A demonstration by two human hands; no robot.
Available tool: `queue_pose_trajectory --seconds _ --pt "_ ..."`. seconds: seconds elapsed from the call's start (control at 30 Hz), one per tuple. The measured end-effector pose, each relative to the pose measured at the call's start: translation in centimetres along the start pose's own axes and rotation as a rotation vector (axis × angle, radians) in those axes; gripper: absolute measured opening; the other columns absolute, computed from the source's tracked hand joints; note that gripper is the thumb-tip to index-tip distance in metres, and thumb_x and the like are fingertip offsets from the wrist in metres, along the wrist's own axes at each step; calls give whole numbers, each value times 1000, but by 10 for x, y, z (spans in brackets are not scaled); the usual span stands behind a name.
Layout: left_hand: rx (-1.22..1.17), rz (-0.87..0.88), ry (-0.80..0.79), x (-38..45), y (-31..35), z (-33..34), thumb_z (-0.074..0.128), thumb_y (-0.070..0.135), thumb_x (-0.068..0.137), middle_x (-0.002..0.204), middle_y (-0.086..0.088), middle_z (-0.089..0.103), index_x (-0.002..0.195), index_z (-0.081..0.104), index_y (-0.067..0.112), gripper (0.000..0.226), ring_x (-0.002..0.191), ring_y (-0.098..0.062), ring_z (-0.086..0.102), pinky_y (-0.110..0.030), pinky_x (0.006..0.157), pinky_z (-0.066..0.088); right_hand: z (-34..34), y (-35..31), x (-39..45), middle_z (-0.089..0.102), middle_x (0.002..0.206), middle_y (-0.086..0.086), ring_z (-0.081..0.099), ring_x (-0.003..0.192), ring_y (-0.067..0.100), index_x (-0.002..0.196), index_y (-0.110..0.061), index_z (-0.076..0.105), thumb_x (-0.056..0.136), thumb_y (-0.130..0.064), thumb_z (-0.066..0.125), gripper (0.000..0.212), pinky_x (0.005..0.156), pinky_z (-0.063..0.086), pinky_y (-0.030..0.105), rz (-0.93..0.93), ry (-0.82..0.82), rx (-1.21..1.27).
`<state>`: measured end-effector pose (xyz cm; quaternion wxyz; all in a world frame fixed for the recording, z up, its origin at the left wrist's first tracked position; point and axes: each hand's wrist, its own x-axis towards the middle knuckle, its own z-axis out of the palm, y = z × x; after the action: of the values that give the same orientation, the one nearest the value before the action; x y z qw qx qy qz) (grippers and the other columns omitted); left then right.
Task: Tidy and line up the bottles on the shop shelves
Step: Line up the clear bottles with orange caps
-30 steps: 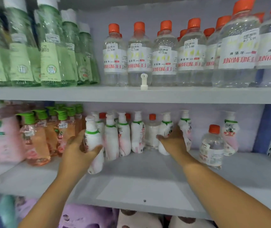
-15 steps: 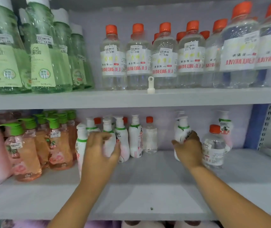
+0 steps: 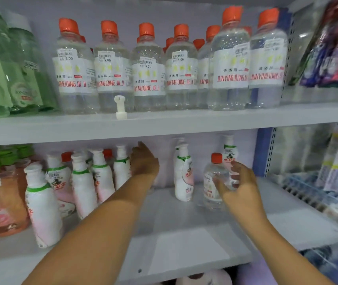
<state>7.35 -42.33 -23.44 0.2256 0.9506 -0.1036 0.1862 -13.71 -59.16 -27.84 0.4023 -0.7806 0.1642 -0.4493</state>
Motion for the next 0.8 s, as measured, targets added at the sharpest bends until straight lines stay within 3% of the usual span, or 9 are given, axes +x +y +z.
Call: queue_pose_trajectory --seconds 0.07,0.17,0.2,0.3,0.4,0.53,0.67,0.77,0.8 --pt "36 -1 -6 6 0 1 58 36 102 158 -23 35 160 14 -2 82 145 -35 38 -40 120 30 6 9 7 54 122 -1 61 105 12 135 -20 54 82 -24 85 62 92 53 30 97 -140 36" --pt "-137 30 -12 11 -4 -9 73 32 91 138 -16 59 138 52 4 59 129 -34 54 -37 106 45 18 23 20 69 77 -21 65 60 -8 106 -36 55 83 -14 82 42 47 47 7 185 -293 154" --pt "-177 39 -25 9 -4 -14 77 31 87 130 -15 63 129 58 5 52 123 -34 58 -35 100 47 20 28 23 67 70 -29 62 55 -12 99 -38 54 83 -13 81 40 41 42 5 191 -308 160" --pt "-239 71 -58 -1 -6 -28 78 33 84 131 -9 67 130 65 12 52 121 -30 61 -29 97 45 15 32 24 61 77 -46 60 68 -21 91 -39 55 80 -25 83 33 49 41 2 157 -346 155" --pt "-325 74 -138 -26 -12 -47 80 39 82 132 7 65 139 62 28 61 121 -16 61 -19 95 42 8 31 19 70 83 -32 67 71 -10 98 -37 60 77 -32 85 33 48 46 8 177 -409 211" --pt "-580 92 -323 -77 -21 -75 79 25 89 114 22 74 139 56 37 57 110 5 67 -15 98 51 9 27 4 72 96 -23 67 82 -12 103 -43 59 73 -36 89 43 68 53 15 146 -507 256" --pt "-800 62 -283 -125 -25 -81 64 14 101 122 20 73 141 51 34 46 107 13 64 -4 78 51 15 18 -13 72 102 -22 67 88 -9 109 -45 59 72 -40 87 46 78 56 20 87 -604 288" --pt "-840 -2 -172 -152 -30 -69 68 22 98 132 19 67 140 52 38 48 119 10 60 -15 95 50 13 12 -21 70 102 -31 66 90 -13 109 -53 58 70 -45 87 49 68 50 5 52 -673 337" --pt "-799 -32 -138 -159 -30 -64 75 30 93 128 23 67 134 53 45 49 115 12 60 -18 93 50 11 12 -22 68 104 -36 65 92 -15 110 -55 57 70 -45 87 52 66 48 3 49 -700 355"
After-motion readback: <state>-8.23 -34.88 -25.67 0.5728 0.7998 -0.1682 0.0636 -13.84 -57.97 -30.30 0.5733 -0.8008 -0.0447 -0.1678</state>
